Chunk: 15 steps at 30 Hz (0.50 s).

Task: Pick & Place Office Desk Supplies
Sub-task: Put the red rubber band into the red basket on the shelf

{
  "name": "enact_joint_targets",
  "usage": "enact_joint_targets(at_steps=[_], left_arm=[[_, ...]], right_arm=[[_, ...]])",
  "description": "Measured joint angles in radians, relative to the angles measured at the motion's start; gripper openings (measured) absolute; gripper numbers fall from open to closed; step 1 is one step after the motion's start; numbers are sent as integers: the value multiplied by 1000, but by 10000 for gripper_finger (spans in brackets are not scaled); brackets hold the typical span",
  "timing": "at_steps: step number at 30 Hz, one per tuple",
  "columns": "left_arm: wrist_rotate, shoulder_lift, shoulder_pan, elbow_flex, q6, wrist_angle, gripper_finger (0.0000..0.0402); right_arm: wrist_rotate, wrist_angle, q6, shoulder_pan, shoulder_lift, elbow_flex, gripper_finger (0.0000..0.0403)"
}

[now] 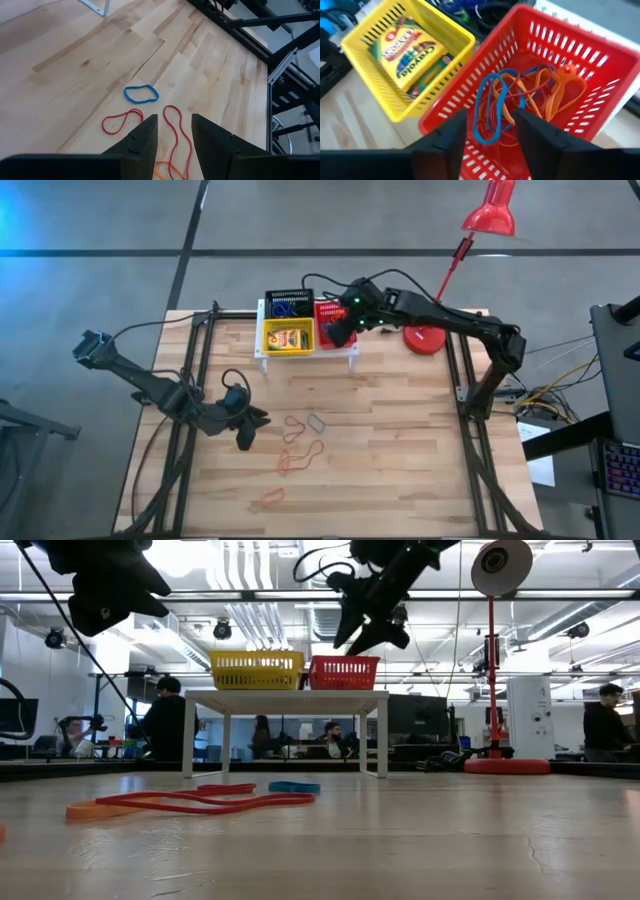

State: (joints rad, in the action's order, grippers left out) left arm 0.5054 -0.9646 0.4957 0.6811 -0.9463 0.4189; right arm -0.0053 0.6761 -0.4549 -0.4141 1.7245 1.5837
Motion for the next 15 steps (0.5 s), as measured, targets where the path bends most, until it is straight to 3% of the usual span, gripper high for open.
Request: enact_joint_targets(at_steps=[5,11,15], left_arm=[[0,0,0,0,-8,0,124],[-3,-15,-15,0,-46,-1,124],[-107,-74,-53,0,-25,-3,124]], right_arm=[[-6,1,44,14,-65,0,198],[-2,34,66,95,-173,-1,205],[15,51,76,207,-228,-40,199]])
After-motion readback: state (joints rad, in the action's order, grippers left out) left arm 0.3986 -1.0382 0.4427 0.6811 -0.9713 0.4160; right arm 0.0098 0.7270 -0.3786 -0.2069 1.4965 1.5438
